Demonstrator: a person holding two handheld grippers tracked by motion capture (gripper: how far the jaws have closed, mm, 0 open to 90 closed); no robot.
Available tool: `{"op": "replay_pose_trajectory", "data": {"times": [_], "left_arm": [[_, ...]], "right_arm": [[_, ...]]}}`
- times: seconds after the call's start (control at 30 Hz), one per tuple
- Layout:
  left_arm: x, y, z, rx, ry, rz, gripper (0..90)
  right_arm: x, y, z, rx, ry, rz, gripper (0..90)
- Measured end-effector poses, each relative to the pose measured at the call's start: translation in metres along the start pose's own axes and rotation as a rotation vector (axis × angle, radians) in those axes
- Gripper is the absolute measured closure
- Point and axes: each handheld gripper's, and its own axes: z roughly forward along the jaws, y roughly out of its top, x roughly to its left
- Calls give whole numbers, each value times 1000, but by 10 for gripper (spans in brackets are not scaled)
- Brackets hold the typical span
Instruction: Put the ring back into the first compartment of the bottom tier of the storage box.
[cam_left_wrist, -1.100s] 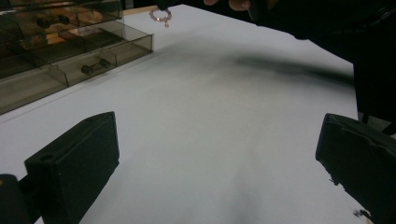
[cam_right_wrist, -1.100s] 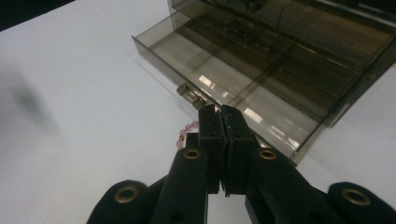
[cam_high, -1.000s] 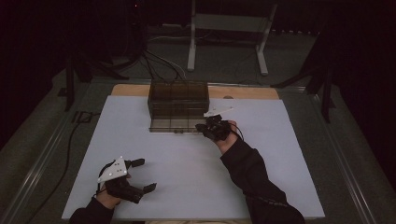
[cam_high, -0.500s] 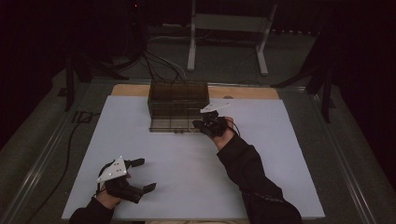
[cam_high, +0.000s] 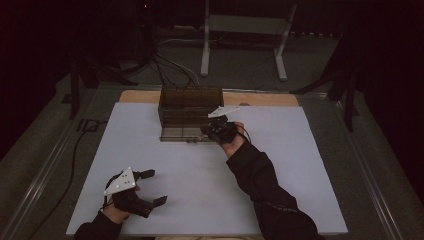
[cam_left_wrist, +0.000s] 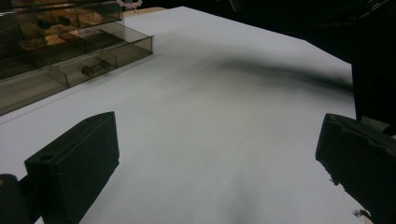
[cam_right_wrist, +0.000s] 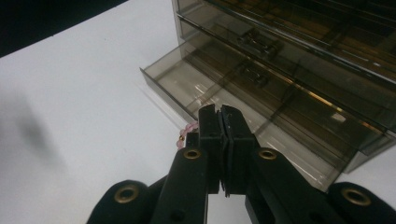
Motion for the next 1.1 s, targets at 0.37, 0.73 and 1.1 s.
{"op": "replay_pose_trajectory", "data": {"times": [0.37, 0.73, 1.1], "left_arm": [[0, 0, 0, -3, -1, -2, 7], [0, 0, 0, -9, -5, -5, 7], [0, 0, 0, -6, -4, -3, 7]], "right_arm": [[5, 14, 10, -3, 7, -9, 881], [11, 23, 21, -8, 17, -9, 881], [17, 32, 34, -6, 14, -17, 881]]}}
